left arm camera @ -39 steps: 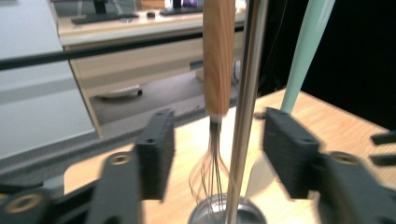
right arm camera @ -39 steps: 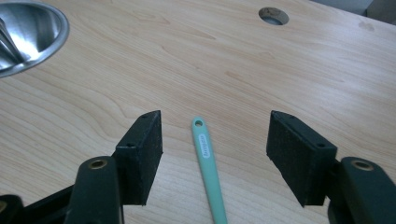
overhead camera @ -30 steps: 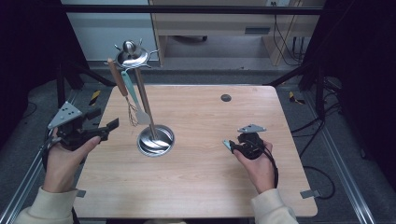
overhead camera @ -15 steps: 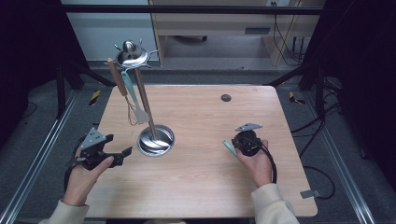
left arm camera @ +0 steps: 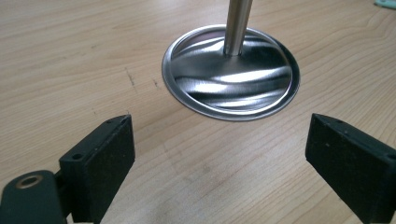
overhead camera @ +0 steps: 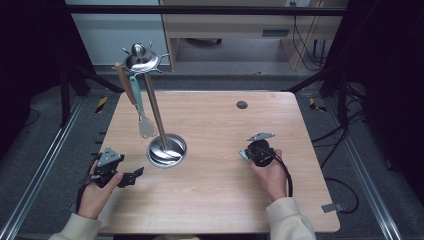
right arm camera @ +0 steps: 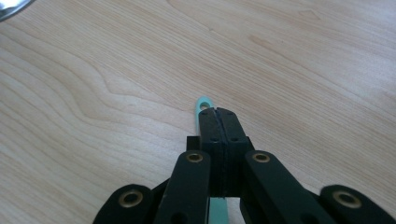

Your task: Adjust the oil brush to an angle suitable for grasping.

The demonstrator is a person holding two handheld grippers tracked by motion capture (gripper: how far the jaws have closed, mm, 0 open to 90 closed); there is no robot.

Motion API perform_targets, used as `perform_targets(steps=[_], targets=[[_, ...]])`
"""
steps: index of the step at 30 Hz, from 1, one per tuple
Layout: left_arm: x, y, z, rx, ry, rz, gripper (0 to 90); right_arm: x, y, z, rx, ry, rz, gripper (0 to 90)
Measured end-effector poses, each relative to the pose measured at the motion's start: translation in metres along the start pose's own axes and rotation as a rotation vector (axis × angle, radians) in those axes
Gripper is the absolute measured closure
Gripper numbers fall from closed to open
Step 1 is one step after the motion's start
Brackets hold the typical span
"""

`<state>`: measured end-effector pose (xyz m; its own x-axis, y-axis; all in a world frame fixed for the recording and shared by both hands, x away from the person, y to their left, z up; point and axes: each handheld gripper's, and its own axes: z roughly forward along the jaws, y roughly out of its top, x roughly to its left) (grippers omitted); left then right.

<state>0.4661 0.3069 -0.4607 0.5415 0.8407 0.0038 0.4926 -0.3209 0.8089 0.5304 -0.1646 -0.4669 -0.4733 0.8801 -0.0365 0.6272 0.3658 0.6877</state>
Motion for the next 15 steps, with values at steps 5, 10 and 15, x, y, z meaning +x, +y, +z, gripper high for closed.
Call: perform_targets(steps=[5, 10, 15], targets=[[0.002, -0.001, 0.003, 0.013, 0.004, 0.014, 7.8, -0.007, -0.001, 0.01, 0.03, -0.009, -0.002, 90.0], [0.001, -0.002, 0.003, 0.018, 0.003, 0.013, 7.8, -0.01, -0.002, 0.018, 0.062, -0.002, 0.0, 90.0], [0.001, -0.002, 0.003, 0.019, 0.003, 0.015, 7.8, -0.012, -0.002, 0.023, 0.072, -0.009, 0.002, 90.0]])
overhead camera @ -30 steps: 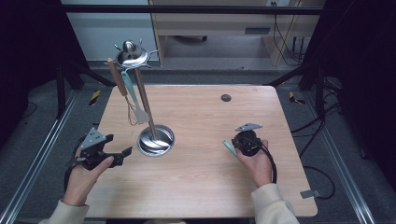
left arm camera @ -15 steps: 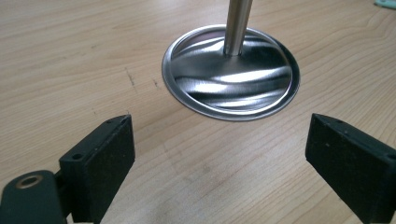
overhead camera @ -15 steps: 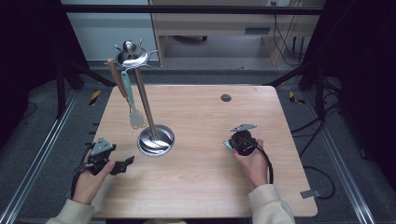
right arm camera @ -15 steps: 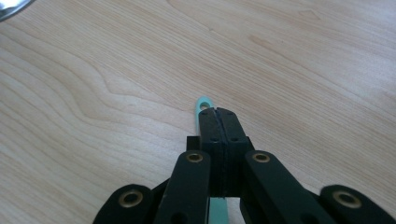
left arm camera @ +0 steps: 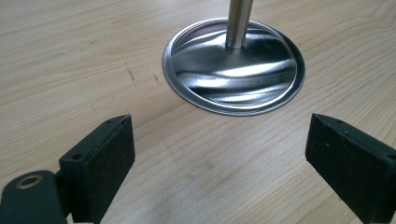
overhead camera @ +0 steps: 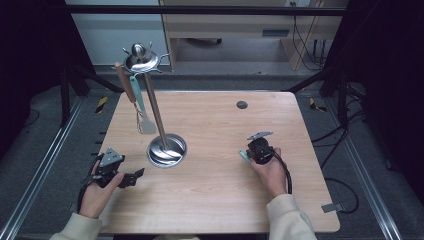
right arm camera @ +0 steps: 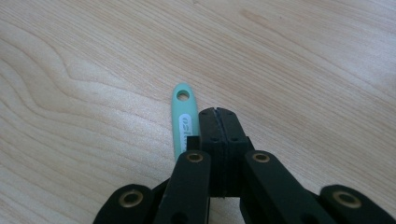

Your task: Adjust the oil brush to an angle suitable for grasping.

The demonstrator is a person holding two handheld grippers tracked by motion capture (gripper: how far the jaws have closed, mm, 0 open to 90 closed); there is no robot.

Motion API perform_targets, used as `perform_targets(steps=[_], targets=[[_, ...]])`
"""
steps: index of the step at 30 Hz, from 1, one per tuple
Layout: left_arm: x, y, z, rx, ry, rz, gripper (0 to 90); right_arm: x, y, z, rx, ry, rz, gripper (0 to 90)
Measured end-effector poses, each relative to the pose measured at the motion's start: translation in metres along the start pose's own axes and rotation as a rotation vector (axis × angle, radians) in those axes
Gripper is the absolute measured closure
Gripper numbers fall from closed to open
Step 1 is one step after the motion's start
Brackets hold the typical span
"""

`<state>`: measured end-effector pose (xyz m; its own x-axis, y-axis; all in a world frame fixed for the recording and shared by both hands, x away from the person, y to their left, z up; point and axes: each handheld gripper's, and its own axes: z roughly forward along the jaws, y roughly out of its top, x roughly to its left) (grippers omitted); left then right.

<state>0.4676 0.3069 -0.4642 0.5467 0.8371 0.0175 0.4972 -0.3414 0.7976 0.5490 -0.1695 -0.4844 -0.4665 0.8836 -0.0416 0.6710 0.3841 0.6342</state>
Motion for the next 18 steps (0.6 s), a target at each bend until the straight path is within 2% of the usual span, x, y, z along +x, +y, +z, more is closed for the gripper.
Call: perform_targets(steps=[7, 12, 18], targets=[[0.0, 0.0, 0.0, 0.003, 0.0, 0.006, 7.8, 0.003, 0.0, 0.002, 0.008, 0.01, -0.023, 90.0], [0.0, 0.0, 0.001, -0.002, 0.002, 0.001, 7.8, 0.009, 0.0, 0.001, 0.013, 0.046, -0.046, 90.0], [0.001, 0.0, 0.0, 0.006, 0.004, 0.005, 7.7, 0.026, 0.0, -0.002, 0.031, 0.107, -0.104, 90.0]])
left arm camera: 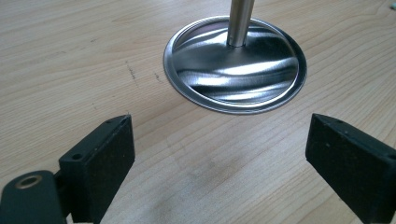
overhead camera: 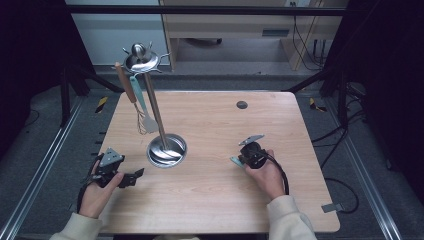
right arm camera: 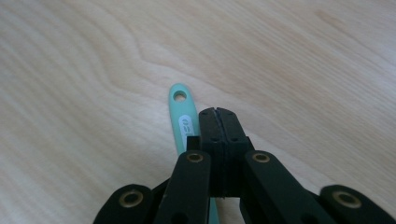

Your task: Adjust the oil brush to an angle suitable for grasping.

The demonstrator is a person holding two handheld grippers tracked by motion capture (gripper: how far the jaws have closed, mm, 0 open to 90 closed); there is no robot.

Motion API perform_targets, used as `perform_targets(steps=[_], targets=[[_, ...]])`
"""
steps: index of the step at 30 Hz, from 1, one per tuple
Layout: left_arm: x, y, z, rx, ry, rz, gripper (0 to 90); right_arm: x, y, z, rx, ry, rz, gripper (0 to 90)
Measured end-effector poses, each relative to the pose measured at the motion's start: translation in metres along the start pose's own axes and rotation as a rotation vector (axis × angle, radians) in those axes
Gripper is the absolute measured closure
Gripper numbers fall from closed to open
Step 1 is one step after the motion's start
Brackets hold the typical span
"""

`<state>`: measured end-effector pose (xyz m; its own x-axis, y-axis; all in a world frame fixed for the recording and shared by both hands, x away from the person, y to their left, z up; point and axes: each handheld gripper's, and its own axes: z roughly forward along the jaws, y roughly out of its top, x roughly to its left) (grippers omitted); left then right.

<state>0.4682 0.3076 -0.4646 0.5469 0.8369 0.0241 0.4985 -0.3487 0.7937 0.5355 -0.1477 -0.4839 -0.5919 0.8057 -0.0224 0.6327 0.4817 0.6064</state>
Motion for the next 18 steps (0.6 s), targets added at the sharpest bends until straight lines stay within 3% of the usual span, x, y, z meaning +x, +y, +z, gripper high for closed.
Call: perform_targets(steps=[4, 10, 18], targets=[[0.0, 0.0, 0.001, -0.001, 0.0, -0.004, 7.7, 0.008, 0.0, -0.002, 0.016, 0.027, -0.044, 90.0], [0.001, -0.002, 0.001, 0.01, 0.002, 0.004, 7.6, 0.008, 0.001, -0.015, 0.012, 0.018, -0.074, 90.0], [0.003, -0.004, 0.002, 0.028, 0.009, 0.004, 7.5, 0.002, -0.014, -0.04, 0.086, 0.01, -0.126, 88.3]])
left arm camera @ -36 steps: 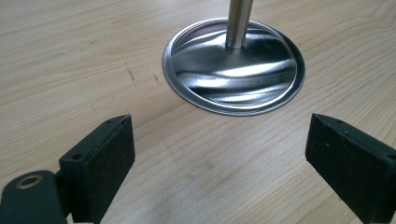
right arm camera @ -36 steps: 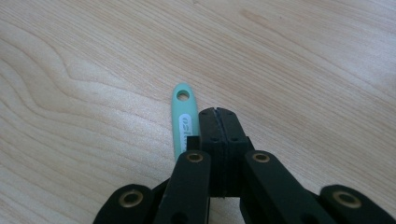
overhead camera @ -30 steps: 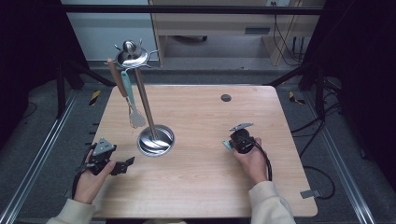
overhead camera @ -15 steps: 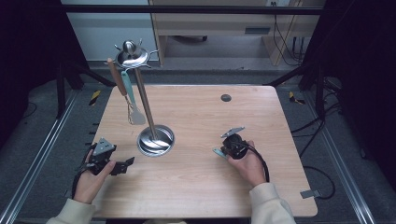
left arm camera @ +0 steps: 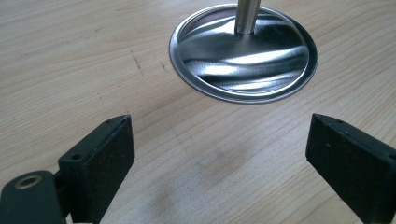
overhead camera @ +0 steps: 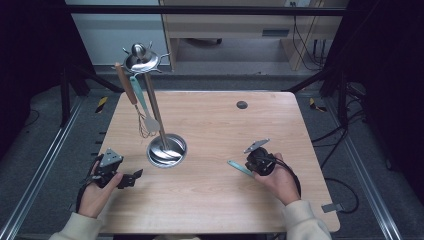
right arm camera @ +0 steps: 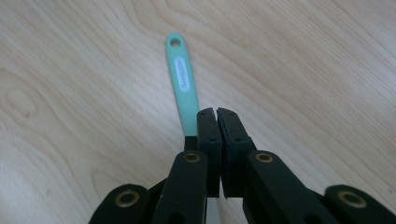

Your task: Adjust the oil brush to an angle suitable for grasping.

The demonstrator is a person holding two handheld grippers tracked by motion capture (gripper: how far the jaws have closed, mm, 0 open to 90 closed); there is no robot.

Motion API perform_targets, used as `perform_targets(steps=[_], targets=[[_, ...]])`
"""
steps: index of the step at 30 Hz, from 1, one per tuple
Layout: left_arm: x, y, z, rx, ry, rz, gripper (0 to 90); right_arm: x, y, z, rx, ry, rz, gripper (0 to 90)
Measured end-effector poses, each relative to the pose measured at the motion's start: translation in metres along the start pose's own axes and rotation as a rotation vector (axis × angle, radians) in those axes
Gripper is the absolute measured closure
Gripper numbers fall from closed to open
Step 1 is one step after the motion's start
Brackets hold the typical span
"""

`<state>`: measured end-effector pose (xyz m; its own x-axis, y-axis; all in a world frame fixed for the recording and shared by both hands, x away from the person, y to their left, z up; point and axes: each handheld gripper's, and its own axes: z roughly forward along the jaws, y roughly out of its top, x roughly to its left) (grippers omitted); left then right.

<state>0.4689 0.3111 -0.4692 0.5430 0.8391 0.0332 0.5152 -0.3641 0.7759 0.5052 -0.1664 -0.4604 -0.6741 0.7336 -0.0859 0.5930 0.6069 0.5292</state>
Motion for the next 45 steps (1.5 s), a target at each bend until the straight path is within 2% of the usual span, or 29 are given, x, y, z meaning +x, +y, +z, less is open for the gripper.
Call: perform_targets(steps=[8, 21, 32, 45], targets=[[0.0, -0.001, 0.001, 0.013, 0.002, 0.009, 7.4, -0.006, -0.011, -0.011, 0.077, 0.003, -0.037, 82.3], [0.0, -0.001, 0.002, 0.023, 0.005, 0.021, 7.2, -0.004, -0.004, -0.006, 0.214, 0.031, -0.1, 74.0], [-0.001, -0.001, 0.003, 0.031, 0.003, 0.03, 7.1, -0.004, 0.0, 0.001, 0.289, 0.05, -0.135, 72.6], [-0.002, -0.001, 0.003, 0.03, 0.002, 0.029, 7.0, -0.004, 0.001, 0.007, 0.332, 0.071, -0.169, 77.5]])
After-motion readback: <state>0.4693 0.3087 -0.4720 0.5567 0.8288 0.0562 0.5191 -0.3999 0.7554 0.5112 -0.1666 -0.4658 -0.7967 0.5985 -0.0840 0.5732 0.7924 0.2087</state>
